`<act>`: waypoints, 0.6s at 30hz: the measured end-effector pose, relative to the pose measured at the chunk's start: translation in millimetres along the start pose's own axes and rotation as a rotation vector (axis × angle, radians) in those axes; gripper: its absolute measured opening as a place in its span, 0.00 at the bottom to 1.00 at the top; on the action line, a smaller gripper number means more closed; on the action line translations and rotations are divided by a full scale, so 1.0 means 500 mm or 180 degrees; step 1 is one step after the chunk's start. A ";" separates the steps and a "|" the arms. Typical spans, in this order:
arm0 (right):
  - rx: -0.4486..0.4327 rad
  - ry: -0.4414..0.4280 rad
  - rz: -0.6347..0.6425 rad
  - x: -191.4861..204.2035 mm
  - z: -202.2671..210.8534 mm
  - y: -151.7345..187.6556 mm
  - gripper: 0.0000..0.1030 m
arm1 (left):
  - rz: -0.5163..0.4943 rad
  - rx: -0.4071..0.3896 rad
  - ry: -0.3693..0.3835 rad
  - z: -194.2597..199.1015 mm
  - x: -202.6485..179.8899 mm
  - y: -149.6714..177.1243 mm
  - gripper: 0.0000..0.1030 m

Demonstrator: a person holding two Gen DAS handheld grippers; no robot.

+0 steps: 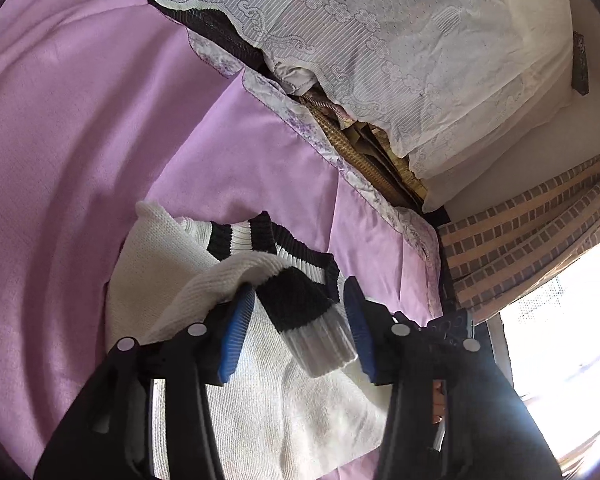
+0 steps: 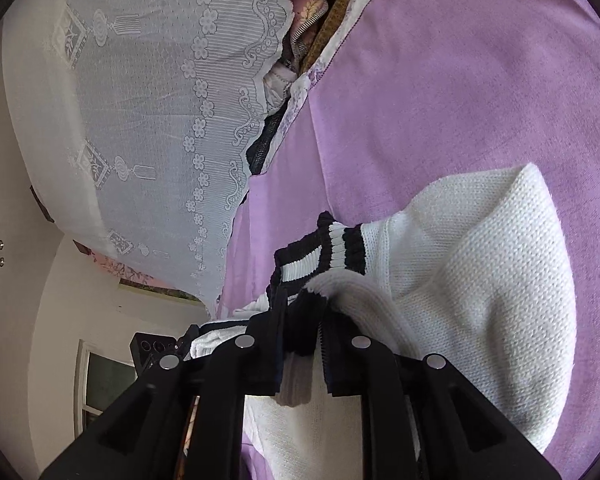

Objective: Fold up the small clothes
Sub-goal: 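Lay the hem on the collar and open the right tool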

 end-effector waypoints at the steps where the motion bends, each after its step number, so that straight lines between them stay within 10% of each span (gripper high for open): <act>1: -0.0024 0.0011 0.0029 0.005 0.005 0.000 0.22 | -0.0033 -0.0084 -0.0062 0.011 -0.006 -0.001 0.67; 3: -0.0032 0.0036 0.0076 0.010 0.007 -0.001 0.24 | -0.0124 -0.0375 -0.0284 0.044 -0.015 -0.006 0.88; 9: -0.0101 0.0081 0.0093 0.012 0.013 -0.002 0.24 | -0.0293 -0.0356 -0.0328 0.052 -0.021 -0.007 0.88; 18: -0.0379 -0.0627 -0.0271 -0.004 0.059 -0.030 0.42 | -0.1241 -0.0234 -0.0519 0.011 -0.121 0.058 0.88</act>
Point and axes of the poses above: each gripper's, at about its wrist camera, not at the fingertips, and z roughly against the way its jaws point, x to its left, y to its underside, the point moved 2 cm from there along -z, roughly the way its jaws point, and after that the axes turned 3 degrees about -y, right-handed, at the moved point
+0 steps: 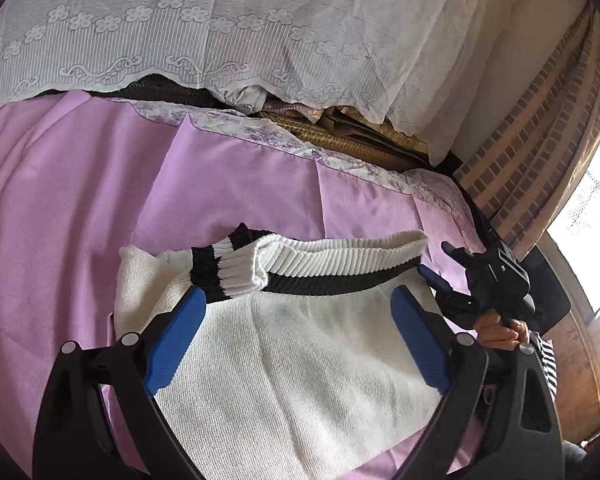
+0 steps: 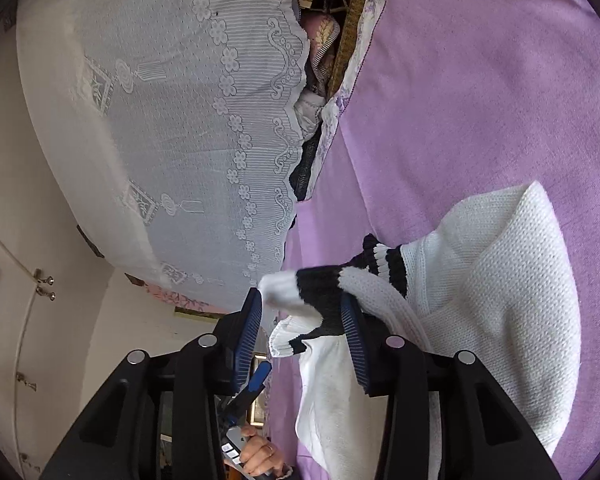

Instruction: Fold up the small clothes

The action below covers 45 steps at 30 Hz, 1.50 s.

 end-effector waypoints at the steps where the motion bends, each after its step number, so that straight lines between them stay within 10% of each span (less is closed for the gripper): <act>1: -0.0049 0.0079 0.0111 0.011 0.008 -0.004 0.44 | -0.0019 -0.0008 0.0014 0.002 -0.001 0.001 0.88; 8: 0.0141 0.1311 0.1624 0.111 -0.067 0.073 0.29 | -0.0234 0.0202 -0.0051 -0.051 -0.041 0.018 0.88; 18: 0.0166 0.2189 0.1982 0.043 -0.129 0.077 0.25 | 0.0197 0.0552 -0.0646 -0.164 0.083 0.016 0.75; 27: 0.0118 0.2102 0.1850 0.014 -0.115 0.069 0.23 | 0.0792 0.0359 -0.0296 -0.113 0.166 0.002 0.58; 33: -0.0031 0.2162 0.1916 0.028 -0.109 0.072 0.24 | 0.0104 -0.0084 -0.1369 -0.065 0.092 -0.015 0.64; 45: 0.0016 0.2560 0.2191 0.058 -0.227 0.074 0.38 | 0.0082 0.0364 -0.1898 -0.191 0.113 -0.011 0.82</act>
Point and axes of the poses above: each gripper's, at about its wrist camera, not at the fingertips, and z roughly against the way its jaws point, x to its left, y to its underside, the point moved 2 cm from there along -z, roughly the way its jaws point, and after that the axes turned 3 degrees about -y, right-handed, at the moved point
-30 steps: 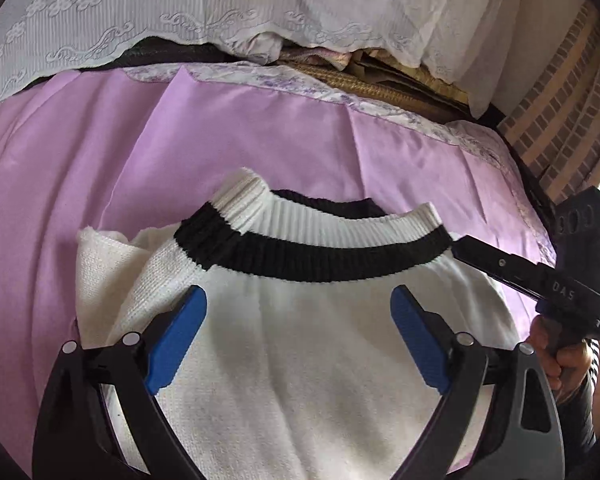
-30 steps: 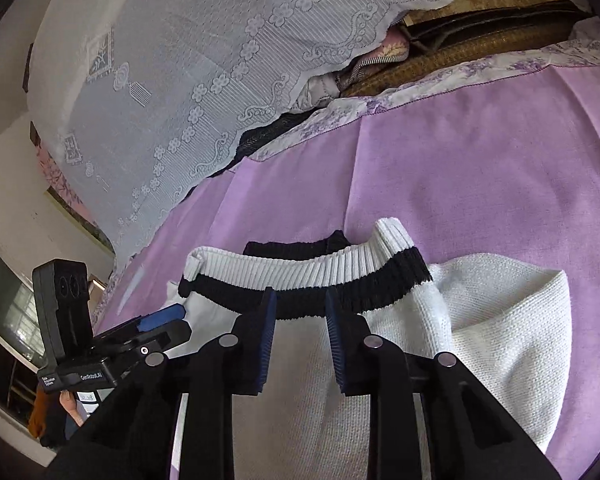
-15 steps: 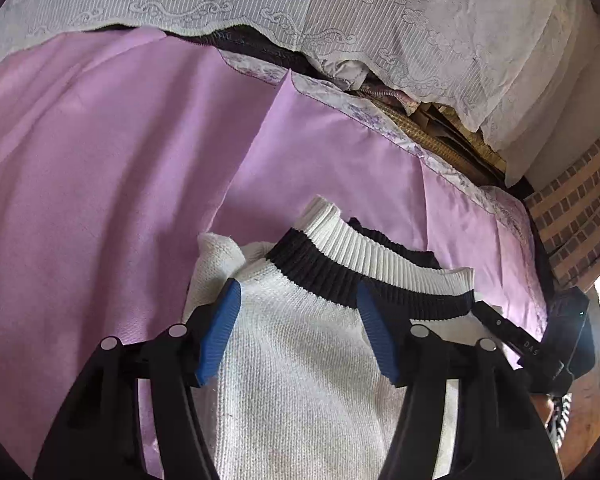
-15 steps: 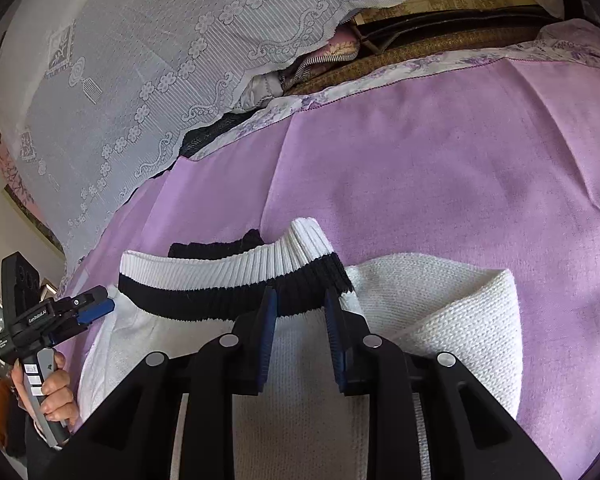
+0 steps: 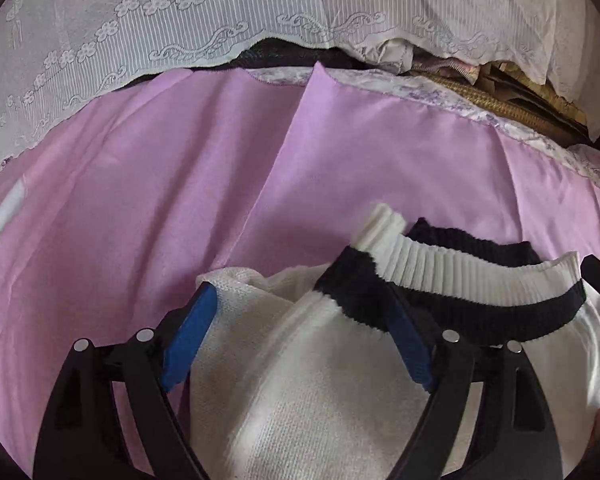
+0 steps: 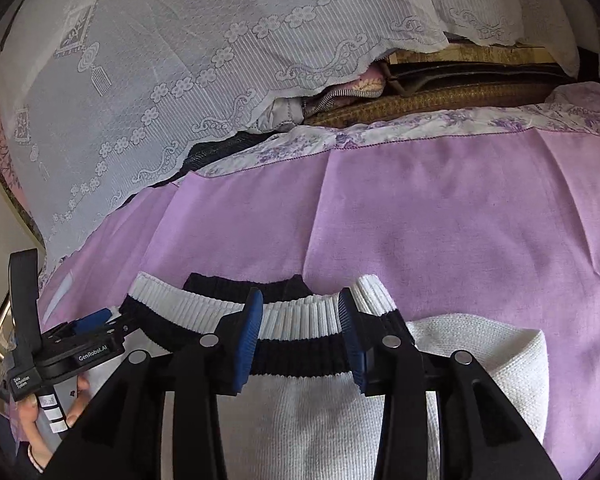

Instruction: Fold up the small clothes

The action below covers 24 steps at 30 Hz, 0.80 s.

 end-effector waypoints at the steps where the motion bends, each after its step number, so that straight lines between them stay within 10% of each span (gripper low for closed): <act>1: 0.0152 -0.0030 -0.0043 -0.010 -0.022 0.008 0.38 | 0.0015 0.0005 -0.0004 -0.006 0.003 0.004 0.85; 13: -0.0297 -0.0110 -0.0054 -0.009 0.055 0.029 0.50 | 0.0205 -0.0102 -0.0086 0.012 0.023 0.019 0.95; 24: -0.0375 0.0027 0.0474 0.060 0.142 0.098 0.53 | -0.0247 -0.0563 -0.0405 0.121 -0.022 0.085 0.95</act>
Point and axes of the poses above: each gripper's, at about its wrist camera, not at the fingertips, and z roughly against the way its jaws point, x to its left, y to its underside, the point moved 2 cm from there along -z, roughly the way its jaws point, and after that the axes turned 3 degrees about -y, right-handed, at the moved point
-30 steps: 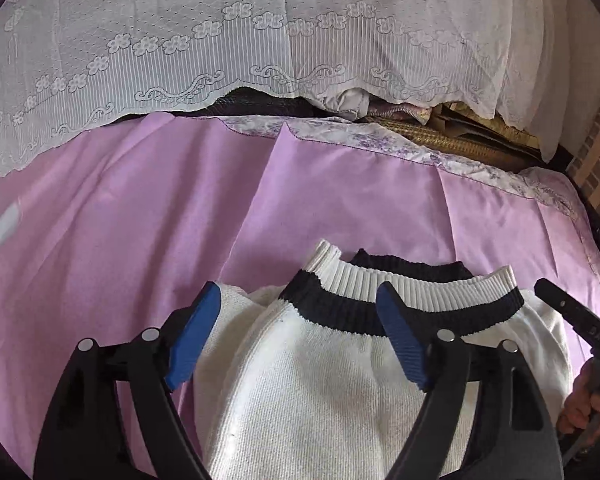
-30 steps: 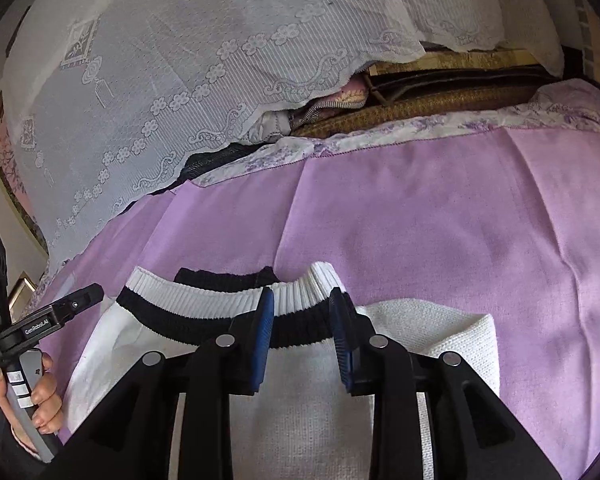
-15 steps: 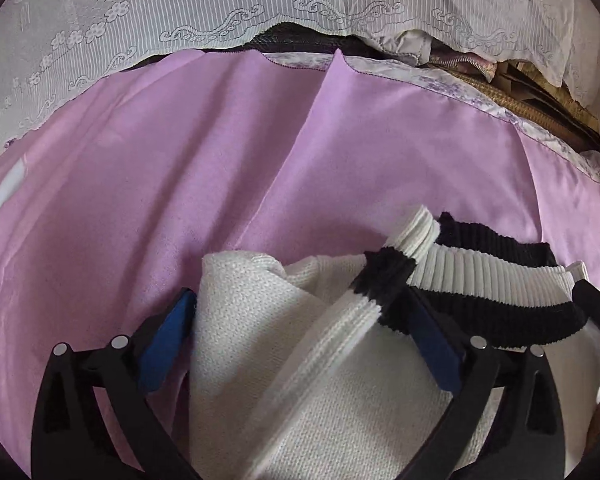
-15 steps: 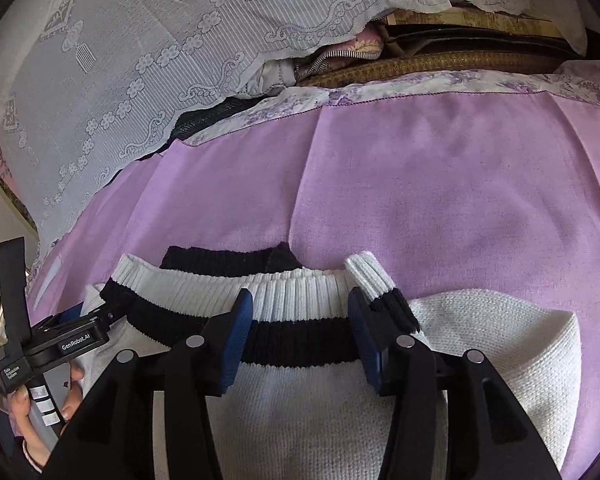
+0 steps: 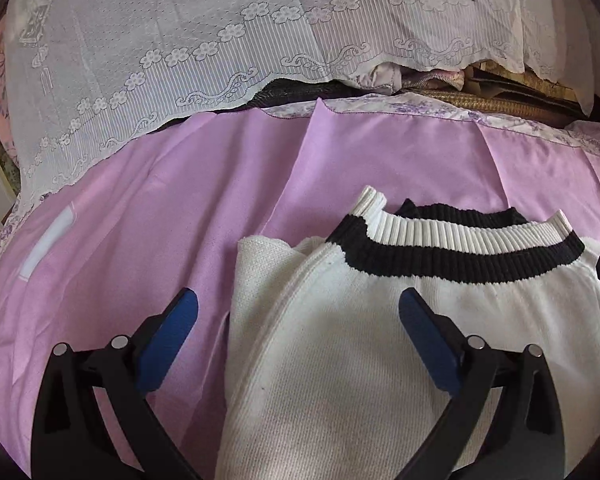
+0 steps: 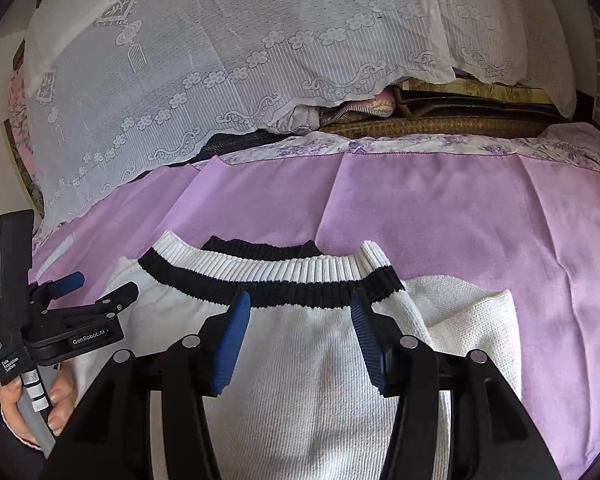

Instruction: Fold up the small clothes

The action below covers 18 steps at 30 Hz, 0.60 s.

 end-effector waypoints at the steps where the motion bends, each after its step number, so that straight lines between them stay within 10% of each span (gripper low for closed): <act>1: 0.0006 0.0005 -0.0006 0.000 0.006 0.005 0.53 | 0.0006 0.0007 0.0002 0.005 0.001 0.005 0.95; 18: 0.0305 0.0317 0.0201 0.012 0.056 0.119 0.62 | -0.0126 0.0073 -0.0077 0.068 -0.008 0.103 0.95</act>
Point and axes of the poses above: each gripper's, at about its wrist camera, not at the fingertips, and z roughly against the way its jaws point, x to its left, y to its underside, the point moved 2 cm from there along -z, roughly the way its jaws point, and after that the axes turned 3 degrees about -y, right-handed, at the moved point
